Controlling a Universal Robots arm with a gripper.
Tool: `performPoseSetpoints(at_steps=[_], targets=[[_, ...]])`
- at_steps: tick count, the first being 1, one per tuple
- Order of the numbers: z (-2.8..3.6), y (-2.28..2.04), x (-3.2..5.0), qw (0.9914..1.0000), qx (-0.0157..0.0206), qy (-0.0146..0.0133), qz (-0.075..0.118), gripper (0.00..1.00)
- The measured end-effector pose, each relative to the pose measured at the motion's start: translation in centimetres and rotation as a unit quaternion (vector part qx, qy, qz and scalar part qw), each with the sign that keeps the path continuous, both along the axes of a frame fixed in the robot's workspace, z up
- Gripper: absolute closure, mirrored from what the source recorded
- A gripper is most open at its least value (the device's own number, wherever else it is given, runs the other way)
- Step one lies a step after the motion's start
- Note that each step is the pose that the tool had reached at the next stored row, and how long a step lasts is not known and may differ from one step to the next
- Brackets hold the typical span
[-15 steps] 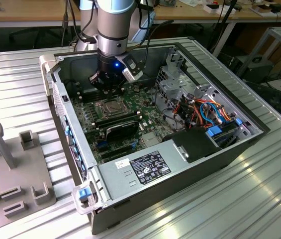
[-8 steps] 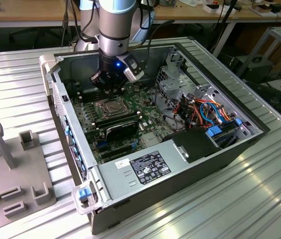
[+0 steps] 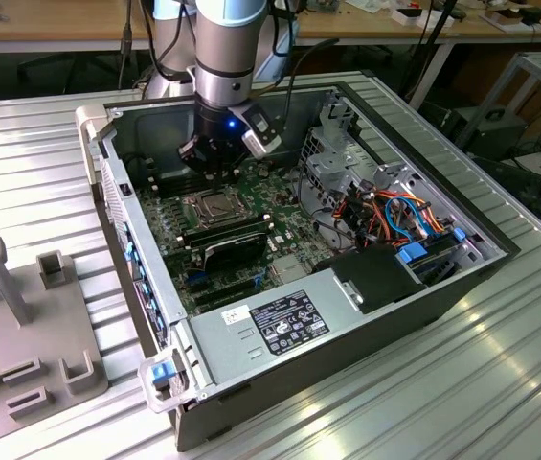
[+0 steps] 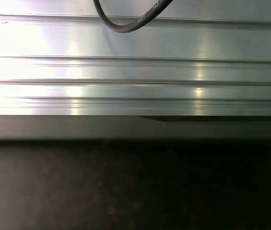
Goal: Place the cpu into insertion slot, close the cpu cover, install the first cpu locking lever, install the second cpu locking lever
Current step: 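Install the first cpu locking lever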
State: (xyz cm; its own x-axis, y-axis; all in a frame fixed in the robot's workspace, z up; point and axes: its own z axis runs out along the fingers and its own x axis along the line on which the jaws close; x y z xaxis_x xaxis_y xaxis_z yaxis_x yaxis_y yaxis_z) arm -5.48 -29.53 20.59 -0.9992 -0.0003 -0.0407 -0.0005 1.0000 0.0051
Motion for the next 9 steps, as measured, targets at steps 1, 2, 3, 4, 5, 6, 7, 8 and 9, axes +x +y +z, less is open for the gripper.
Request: performPoseSetpoints(at_steps=[1, 2, 3, 4, 5, 6, 7, 8, 9], targets=[[0.00, 0.00, 0.02, 1.00000, -0.0001, 0.0000, 0.000, 0.89], [0.00, 0.00, 0.05, 1.00000, -0.0001, 0.0002, 0.000, 0.89], [0.00, 0.00, 0.07, 1.00000, -0.0001, 0.0002, 0.000, 0.89], [0.00, 0.00, 0.09, 1.00000, -0.0001, 0.0003, 0.000, 0.89], [0.00, 0.00, 0.12, 1.00000, -0.0001, 0.0003, 0.000, 0.89], [-0.01, 0.00, 0.17, 1.00000, -0.0001, 0.0004, 0.000, 0.89], [-0.01, 0.00, 0.21, 1.00000, -0.0001, 0.0004, 0.000, 0.89], [-0.02, 0.00, 0.25, 1.00000, -0.0001, 0.0004, 0.000, 0.89], [-0.02, 0.00, 0.30, 1.00000, -0.0001, 0.0005, 0.000, 0.89]])
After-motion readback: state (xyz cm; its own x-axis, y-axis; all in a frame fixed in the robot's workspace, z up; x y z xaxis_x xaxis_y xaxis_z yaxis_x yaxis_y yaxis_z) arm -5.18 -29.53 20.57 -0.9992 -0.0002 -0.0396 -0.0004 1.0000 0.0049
